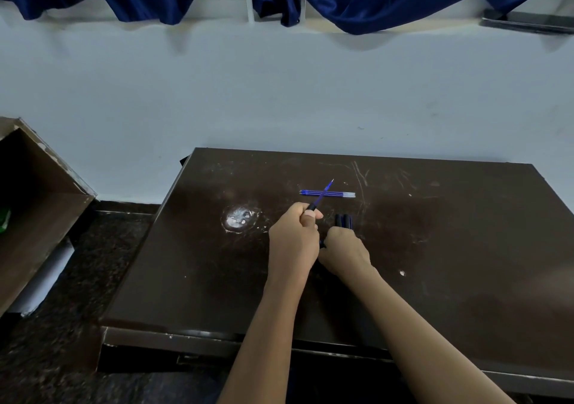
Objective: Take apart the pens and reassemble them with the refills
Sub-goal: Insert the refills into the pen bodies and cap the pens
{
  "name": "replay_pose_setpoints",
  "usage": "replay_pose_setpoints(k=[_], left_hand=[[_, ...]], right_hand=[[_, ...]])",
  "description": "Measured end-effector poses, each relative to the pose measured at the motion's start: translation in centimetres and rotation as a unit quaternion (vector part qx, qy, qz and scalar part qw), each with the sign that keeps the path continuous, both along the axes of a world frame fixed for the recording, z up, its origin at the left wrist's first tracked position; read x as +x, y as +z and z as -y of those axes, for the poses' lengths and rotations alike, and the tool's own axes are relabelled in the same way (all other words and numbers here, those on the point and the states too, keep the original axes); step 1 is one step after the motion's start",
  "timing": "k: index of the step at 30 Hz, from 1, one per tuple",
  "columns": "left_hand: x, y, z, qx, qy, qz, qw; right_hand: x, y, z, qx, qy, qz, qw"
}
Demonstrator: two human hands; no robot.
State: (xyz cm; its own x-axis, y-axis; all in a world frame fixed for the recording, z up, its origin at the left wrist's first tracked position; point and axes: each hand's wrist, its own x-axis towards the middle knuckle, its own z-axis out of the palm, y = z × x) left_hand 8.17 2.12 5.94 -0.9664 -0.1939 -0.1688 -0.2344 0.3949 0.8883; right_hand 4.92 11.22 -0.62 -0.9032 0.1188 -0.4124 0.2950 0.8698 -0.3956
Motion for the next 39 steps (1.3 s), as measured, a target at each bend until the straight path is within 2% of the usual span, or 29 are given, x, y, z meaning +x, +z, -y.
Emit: replay_pose_setpoints(k=[2, 4, 5, 7, 8, 9, 11, 16, 22, 32, 39], left_hand=[[-0.2, -0.3, 0.1, 0.002, 0.005, 0.003, 1.000], [-0.2, -0.6, 0.2, 0.003, 0.005, 0.005, 1.000], [-0.2, -0.7, 0.2, 0.002, 0.002, 0.005, 1.000], [-0.3, -0.9, 0.4, -0.001, 0.000, 0.005, 1.000], [-0.3, -1.0, 0.4, -0.002, 0.001, 0.005, 1.000], [-0.4, -1.0, 0.4, -0.003, 0.001, 0.006, 1.000], [-0.5, -1.0, 0.4, -0.007, 0.000, 0.008, 1.000], [-0.5, -1.2, 0.3, -0.004, -0.004, 0.008, 1.000], [-0.6, -1.4, 0.5, -0.005, 0.002, 0.006, 1.000], [-0.8, -1.5, 0.9, -0.007, 0.007, 0.007, 1.000], [-0.9, -1.8, 1.0, -0.020, 0.019, -0.005, 1.000]], right_hand=[[-0.9, 0.2, -0.6, -0.105, -0.079, -0.067, 0.989], [-1.8, 1.5, -1.4, -0.240, -0.163, -0.125, 0.949], [-2.2, 2.3, -1.8, -0.321, -0.198, -0.147, 0.914], [-2.3, 4.1, -2.6, -0.485, -0.242, -0.172, 0.822], [-2.3, 4.8, -2.9, -0.539, -0.251, -0.178, 0.784], [-2.1, 5.4, -3.2, -0.574, -0.255, -0.179, 0.757], [-2.0, 5.8, -3.6, -0.608, -0.257, -0.175, 0.731], [-2.1, 6.0, -3.8, -0.610, -0.247, -0.166, 0.734], [-2.1, 5.9, -3.3, -0.576, -0.195, -0.148, 0.780], [-1.7, 5.3, -1.8, -0.537, -0.123, -0.103, 0.828], [-1.8, 5.0, -1.3, -0.537, -0.137, -0.100, 0.827]])
